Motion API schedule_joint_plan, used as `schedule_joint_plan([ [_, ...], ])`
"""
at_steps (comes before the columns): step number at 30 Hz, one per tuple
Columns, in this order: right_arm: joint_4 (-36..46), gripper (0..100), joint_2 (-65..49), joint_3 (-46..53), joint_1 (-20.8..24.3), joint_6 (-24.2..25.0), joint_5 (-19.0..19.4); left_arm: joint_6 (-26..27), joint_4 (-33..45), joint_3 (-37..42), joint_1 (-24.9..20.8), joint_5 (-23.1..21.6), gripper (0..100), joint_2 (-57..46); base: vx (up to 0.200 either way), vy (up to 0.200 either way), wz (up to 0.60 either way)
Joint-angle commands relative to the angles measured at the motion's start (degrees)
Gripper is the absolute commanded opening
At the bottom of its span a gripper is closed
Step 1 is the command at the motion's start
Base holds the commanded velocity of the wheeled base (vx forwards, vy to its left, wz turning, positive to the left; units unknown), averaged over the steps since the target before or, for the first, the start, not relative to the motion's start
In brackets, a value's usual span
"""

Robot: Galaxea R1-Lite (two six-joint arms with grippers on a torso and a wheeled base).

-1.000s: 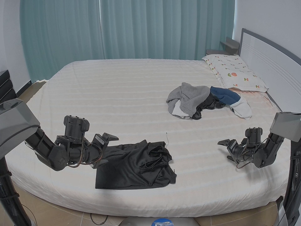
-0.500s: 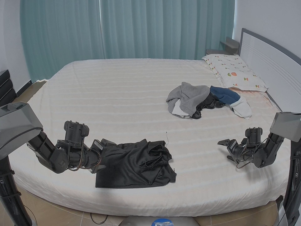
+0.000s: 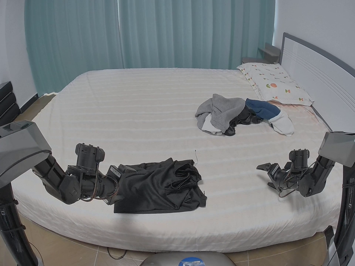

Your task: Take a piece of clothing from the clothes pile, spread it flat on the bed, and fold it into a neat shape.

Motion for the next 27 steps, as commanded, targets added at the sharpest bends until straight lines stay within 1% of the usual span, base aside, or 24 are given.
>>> schedule_joint_plan([
  [1, -0.5, 100, -0.8, 0.2, 1.4, 0.0, -0.1, 0.1, 0.0, 0.1, 0.1, 0.0, 100, 0.1, 0.000, 0.200, 0.00],
  [9, -0.6, 100, -3.5, 1.0, 4.6, -0.2, -1.3, 0.0, -0.4, 1.0, 0.3, 0.6, 100, 0.1, 0.000, 0.200, 0.00],
  [12, -0.6, 100, -5.1, 1.7, 7.0, -0.3, -4.2, -0.1, -1.2, 1.0, 1.4, 0.5, 100, 0.0, 0.000, 0.200, 0.00],
  [13, -0.6, 100, -5.1, 1.7, 7.0, -0.3, -4.2, -0.1, -1.2, 1.0, 1.4, 0.5, 100, 0.0, 0.000, 0.200, 0.00],
  [15, -0.6, 100, -6.5, 2.7, 10.0, -0.6, -6.7, 0.0, -1.3, 1.0, 1.9, 0.4, 100, 0.2, 0.000, 0.200, 0.00],
  [16, -0.6, 100, -6.5, 2.7, 10.0, -0.6, -6.7, 0.0, -1.3, 1.0, 1.9, 0.4, 100, 0.2, 0.000, 0.200, 0.00],
  [17, -0.5, 100, -6.8, 3.2, 12.3, -0.9, -8.1, 0.8, -1.5, 0.9, 2.6, 0.7, 100, 0.8, 0.000, 0.200, 0.00],
  [20, 0.2, 100, -7.2, 2.6, 15.0, -0.9, -9.8, 0.9, -2.6, 0.7, 4.7, 0.4, 100, 1.5, 0.000, 0.200, 0.00],
  [21, 0.5, 100, -7.2, 2.5, 17.1, -1.1, -11.2, 0.7, -3.9, 1.0, 5.5, -0.2, 100, 1.2, 0.000, 0.200, 0.00],
  [25, 3.0, 100, -6.4, 1.0, 21.1, -4.2, -16.5, 0.9, -4.6, 1.0, 5.2, 0.0, 100, 1.8, 0.000, 0.200, 0.00],
  [27, 5.4, 100, -7.1, -0.4, 22.8, -5.2, -18.0, 1.0, -4.6, 1.0, 5.2, 0.0, 100, 1.8, 0.000, 0.200, 0.00],
])
